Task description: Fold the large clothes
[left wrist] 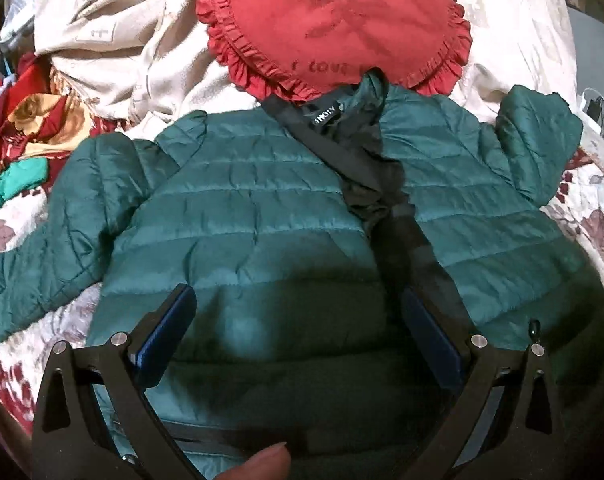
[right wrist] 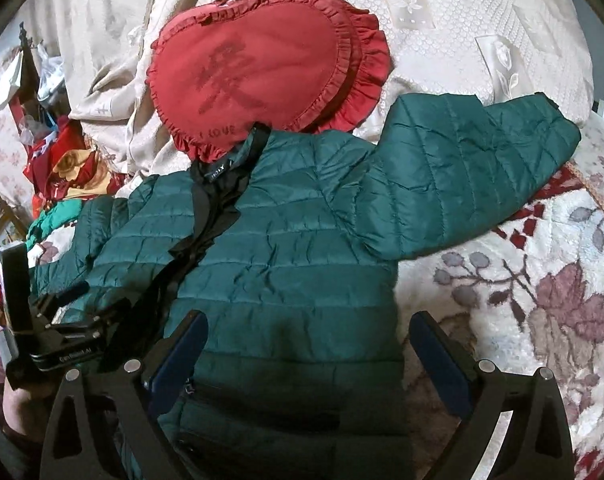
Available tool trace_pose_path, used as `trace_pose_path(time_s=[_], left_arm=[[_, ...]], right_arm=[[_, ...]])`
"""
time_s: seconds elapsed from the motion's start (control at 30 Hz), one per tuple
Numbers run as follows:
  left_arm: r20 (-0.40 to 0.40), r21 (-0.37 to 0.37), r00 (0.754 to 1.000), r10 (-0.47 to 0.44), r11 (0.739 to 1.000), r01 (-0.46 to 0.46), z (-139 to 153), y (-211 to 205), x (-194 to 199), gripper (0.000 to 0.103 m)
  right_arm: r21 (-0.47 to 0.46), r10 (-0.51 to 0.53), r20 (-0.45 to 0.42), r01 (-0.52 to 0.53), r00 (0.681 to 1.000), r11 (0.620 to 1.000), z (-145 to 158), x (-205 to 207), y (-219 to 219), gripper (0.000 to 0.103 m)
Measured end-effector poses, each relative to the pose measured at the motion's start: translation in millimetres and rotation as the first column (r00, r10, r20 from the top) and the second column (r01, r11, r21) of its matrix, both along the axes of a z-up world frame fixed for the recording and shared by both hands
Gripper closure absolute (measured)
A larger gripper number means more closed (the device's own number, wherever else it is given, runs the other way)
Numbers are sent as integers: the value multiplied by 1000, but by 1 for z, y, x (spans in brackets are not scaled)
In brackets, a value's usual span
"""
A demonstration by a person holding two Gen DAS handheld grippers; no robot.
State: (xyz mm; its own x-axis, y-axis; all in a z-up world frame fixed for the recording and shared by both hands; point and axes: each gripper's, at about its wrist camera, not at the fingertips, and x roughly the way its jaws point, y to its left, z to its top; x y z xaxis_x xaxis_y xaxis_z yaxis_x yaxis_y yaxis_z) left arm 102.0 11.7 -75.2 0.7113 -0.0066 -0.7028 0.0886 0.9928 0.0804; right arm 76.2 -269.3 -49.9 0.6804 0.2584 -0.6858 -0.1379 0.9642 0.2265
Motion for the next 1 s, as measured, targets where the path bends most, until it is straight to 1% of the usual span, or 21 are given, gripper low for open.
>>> trace_pose_path(time_s=[0.13, 0.23, 0.33, 0.47, 0.57, 0.7, 0.8, 1.0], left_arm=[[19, -1, 1000, 18, 1000, -18, 2, 4, 0, 0], [9, -25, 1000, 26, 999, -26, -1, 8, 2, 0], [-5, -72, 1000, 9, 997, -10, -4, 10, 5, 0], [-22, -30, 1000, 22, 999, -23, -4, 8, 8, 0], [-44, -55, 999, 26, 998, -29, -5, 14, 8, 0], [-26, -60, 999, 44, 997, -45, -3, 19, 6, 0], [-31, -80, 999, 32, 996, -35, -4, 19, 6, 0], [-35, -67, 999, 24, 997, -27, -7, 16, 5, 0]], right_arm=[[-5, -3, -5, 3, 1000, 1000, 1, 1, 1, 3], [-13, -1, -6, 1, 1000, 1000, 0, 2, 3, 3], [-27, 5, 2, -5, 1000, 1000, -1, 2, 4, 3], [-46, 10, 16, -10, 1000, 999, -1, 1, 7, 3], [-49, 12, 17, -11, 1000, 999, -1, 1, 8, 3], [-61, 20, 23, -18, 1000, 998, -1, 0, 10, 3], [-70, 23, 24, -22, 999, 997, -1, 0, 12, 3], [-71, 28, 42, -25, 999, 997, 1, -3, 14, 3]])
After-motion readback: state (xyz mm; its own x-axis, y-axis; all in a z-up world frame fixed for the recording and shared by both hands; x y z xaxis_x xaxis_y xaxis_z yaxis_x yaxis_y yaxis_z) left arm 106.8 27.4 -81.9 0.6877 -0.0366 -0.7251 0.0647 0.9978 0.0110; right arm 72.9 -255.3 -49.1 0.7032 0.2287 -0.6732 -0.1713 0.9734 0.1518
